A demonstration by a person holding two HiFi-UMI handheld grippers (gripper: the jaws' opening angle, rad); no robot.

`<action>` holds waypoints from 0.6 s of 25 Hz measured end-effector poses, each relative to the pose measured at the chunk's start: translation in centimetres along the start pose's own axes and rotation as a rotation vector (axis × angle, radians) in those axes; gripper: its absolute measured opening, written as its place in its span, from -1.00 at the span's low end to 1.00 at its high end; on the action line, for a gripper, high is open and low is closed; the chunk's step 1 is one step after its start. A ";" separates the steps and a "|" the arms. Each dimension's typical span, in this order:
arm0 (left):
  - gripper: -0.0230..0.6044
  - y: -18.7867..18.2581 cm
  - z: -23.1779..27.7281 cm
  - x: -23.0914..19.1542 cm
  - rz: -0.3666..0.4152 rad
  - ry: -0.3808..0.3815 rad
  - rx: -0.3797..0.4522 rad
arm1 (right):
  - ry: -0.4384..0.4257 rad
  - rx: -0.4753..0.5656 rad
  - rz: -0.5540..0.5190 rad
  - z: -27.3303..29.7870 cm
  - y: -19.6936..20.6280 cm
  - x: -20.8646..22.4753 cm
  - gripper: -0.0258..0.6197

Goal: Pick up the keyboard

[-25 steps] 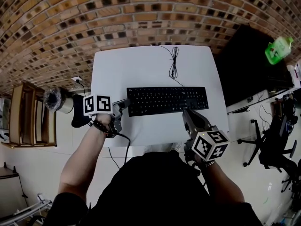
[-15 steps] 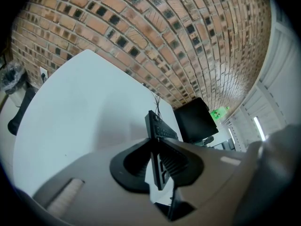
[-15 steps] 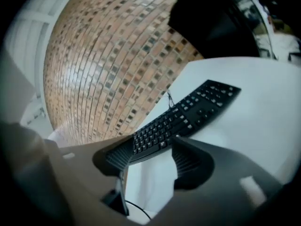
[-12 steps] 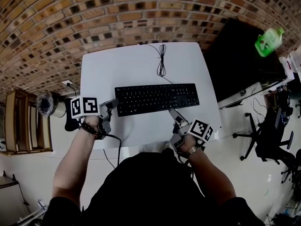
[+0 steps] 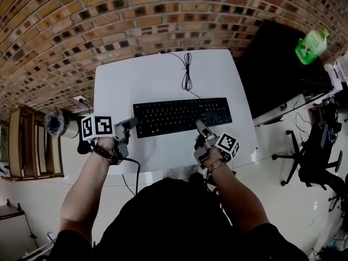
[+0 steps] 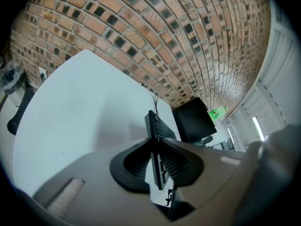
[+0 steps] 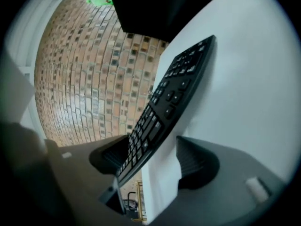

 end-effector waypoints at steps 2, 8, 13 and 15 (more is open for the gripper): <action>-0.72 0.0 0.0 0.2 0.004 0.000 -0.003 | -0.035 0.025 0.040 0.6 -0.2 0.3 0.06; -0.72 0.2 -0.1 0.6 0.010 -0.007 -0.015 | -0.150 0.061 0.118 2.2 -0.5 0.7 -0.09; -0.72 0.4 0.0 0.6 0.005 -0.011 -0.020 | -0.203 0.093 0.147 3.1 -0.8 0.7 -0.37; -0.72 0.4 -0.1 0.6 0.003 -0.011 -0.020 | -0.226 0.099 0.156 3.4 -0.9 0.4 -0.45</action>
Point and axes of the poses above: the fingertips, and each gripper's own axes: z forward along the fingers, x to its right, y out of its underside, the point moved 5 cm from there along -z, backward along the fingers, and after that the axes turned 12 degrees about -z, right-handed, at the moved point
